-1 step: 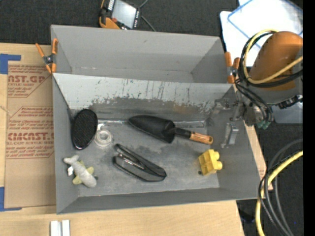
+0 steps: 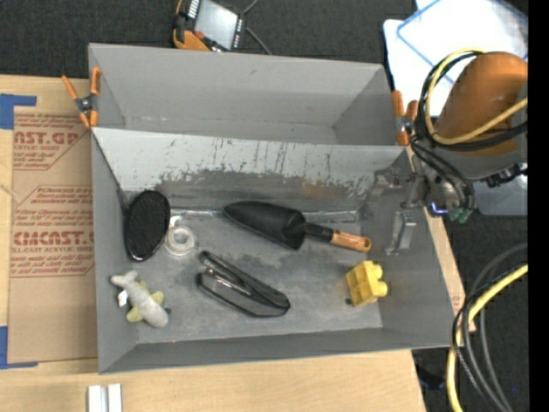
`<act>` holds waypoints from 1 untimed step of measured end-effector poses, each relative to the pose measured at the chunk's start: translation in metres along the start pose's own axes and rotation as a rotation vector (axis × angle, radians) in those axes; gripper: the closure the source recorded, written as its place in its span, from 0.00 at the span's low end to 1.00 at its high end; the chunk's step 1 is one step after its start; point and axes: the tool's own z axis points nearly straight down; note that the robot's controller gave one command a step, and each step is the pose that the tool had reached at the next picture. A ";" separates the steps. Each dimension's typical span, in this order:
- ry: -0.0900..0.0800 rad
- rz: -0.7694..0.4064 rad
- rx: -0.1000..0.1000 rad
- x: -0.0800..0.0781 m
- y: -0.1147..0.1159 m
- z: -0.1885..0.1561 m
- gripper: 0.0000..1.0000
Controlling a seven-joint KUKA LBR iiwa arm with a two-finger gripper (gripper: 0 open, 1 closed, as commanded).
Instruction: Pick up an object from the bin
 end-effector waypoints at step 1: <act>0.005 0.169 -0.003 -0.003 0.043 0.118 0.00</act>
Offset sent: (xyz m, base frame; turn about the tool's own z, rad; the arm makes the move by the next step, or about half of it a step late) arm 0.0066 0.0382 -0.0327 0.3380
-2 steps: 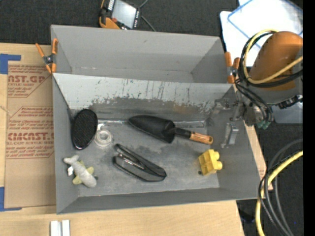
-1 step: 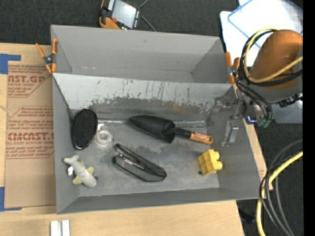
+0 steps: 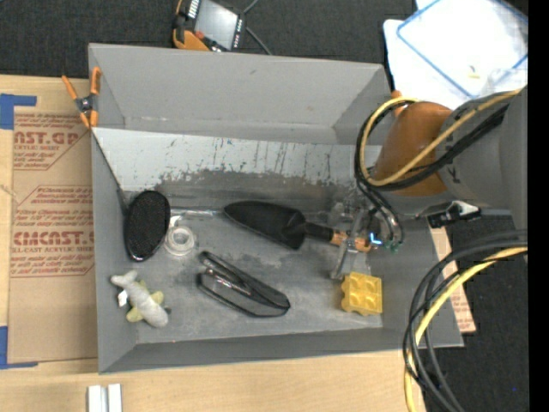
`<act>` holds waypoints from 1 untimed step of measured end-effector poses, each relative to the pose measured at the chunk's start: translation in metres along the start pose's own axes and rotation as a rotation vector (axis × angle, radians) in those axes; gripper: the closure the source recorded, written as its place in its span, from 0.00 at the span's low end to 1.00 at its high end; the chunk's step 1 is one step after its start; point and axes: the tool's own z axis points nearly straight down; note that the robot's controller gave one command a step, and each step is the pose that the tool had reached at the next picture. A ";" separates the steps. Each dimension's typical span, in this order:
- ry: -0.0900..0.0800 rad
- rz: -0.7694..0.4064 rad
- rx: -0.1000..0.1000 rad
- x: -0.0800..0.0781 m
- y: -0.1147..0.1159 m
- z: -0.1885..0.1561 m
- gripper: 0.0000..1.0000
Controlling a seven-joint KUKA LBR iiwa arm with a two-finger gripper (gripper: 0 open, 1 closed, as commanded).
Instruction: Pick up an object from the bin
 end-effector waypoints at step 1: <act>-0.020 0.167 0.003 -0.005 -0.004 -0.086 0.00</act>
Offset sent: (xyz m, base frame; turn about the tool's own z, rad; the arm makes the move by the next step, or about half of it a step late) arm 0.0058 0.0168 0.0336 0.0842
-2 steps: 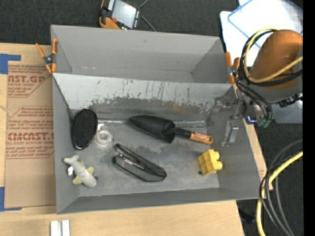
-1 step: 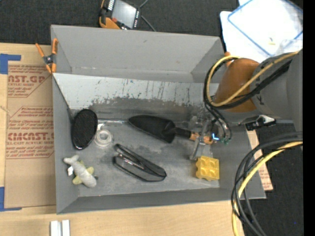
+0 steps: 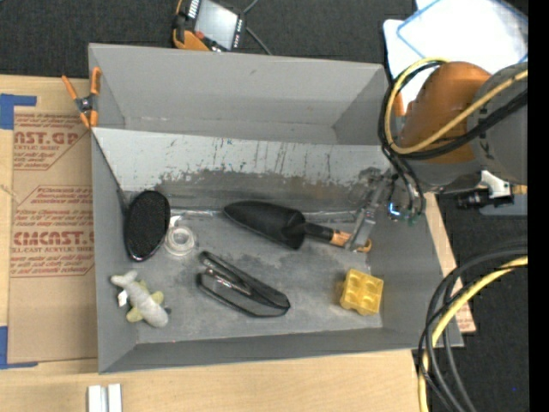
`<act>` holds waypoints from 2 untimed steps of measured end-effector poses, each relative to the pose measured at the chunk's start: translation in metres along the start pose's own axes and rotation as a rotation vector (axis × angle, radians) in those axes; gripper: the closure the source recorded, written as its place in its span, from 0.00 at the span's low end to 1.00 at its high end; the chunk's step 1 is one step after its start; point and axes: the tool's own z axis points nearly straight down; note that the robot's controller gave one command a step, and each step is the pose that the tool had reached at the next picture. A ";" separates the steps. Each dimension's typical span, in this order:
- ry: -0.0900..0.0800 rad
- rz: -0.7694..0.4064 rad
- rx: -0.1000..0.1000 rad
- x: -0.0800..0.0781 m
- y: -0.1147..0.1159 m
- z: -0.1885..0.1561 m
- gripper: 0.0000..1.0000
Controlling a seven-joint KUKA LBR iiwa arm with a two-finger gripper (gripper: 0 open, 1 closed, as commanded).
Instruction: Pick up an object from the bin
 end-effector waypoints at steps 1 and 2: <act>0.027 -0.084 0.000 0.008 0.021 0.054 0.00; 0.001 0.131 0.000 0.007 0.012 0.083 0.00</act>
Offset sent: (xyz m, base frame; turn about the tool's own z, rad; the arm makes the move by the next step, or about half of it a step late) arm -0.0007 0.0131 -0.0826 0.1311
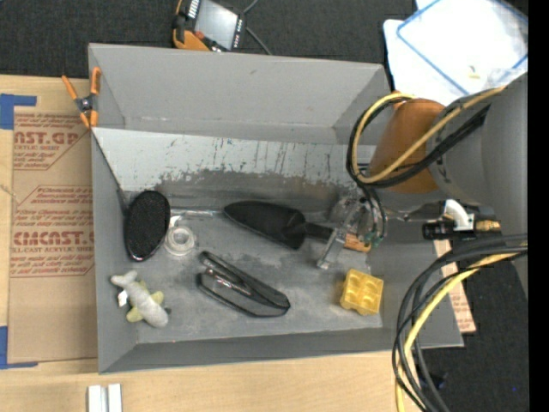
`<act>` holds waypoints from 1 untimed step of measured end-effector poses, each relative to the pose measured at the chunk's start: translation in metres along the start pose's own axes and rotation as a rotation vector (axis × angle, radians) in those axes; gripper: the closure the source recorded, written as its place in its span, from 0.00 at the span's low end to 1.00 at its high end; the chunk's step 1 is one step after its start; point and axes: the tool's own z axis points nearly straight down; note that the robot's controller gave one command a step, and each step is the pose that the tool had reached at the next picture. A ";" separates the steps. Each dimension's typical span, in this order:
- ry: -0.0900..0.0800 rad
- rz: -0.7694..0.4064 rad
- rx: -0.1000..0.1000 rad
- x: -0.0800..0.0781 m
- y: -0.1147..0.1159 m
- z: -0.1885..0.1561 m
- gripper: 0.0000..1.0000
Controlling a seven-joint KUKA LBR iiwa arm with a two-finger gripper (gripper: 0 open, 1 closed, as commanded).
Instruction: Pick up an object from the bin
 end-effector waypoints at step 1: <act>0.019 -0.149 0.002 0.005 -0.003 -0.001 1.00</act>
Offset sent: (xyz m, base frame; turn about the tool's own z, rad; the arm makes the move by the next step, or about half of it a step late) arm 0.0000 0.0000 0.0000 0.0000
